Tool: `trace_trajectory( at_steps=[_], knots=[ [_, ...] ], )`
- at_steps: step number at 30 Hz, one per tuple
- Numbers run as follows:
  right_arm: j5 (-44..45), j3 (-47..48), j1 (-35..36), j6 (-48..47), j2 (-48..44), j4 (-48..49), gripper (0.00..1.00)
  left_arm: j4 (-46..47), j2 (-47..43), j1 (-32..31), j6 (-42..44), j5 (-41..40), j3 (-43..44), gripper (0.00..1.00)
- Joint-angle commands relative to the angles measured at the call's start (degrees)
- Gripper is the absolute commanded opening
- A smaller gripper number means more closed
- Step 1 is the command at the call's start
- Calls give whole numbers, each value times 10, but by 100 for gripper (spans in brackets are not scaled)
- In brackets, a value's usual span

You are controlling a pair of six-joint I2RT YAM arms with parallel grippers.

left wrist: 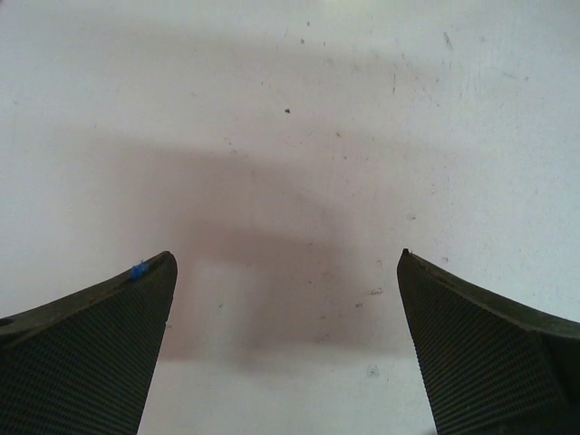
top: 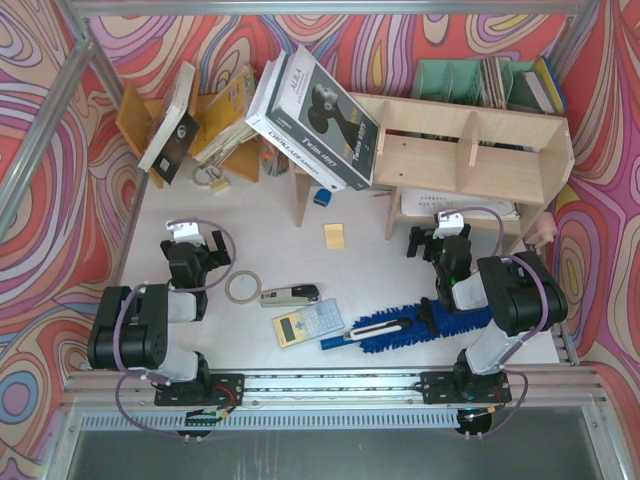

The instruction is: Dust the bookshelf with a duster

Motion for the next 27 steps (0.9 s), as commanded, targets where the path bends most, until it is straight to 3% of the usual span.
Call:
trace_trajectory(
  at_steps=[1, 15, 18, 22, 27],
  knots=[
    [-16, -28, 1, -21, -20, 72, 99, 51, -45, 0, 4, -4, -25, 98],
    [58, -37, 123, -33, -163, -96, 99, -104, -271, -119, 33, -194, -39, 98],
    [92, -32, 164, -39, -195, -156, 99, -154, -336, -133, 11, -195, -37, 99],
    [131, -41, 222, -64, -259, -213, 99, -193, -411, -135, -78, -186, -40, 98],
    [98, -54, 230, -44, -403, -316, 99, -302, -467, -135, -133, -139, 0, 98]
  ],
)
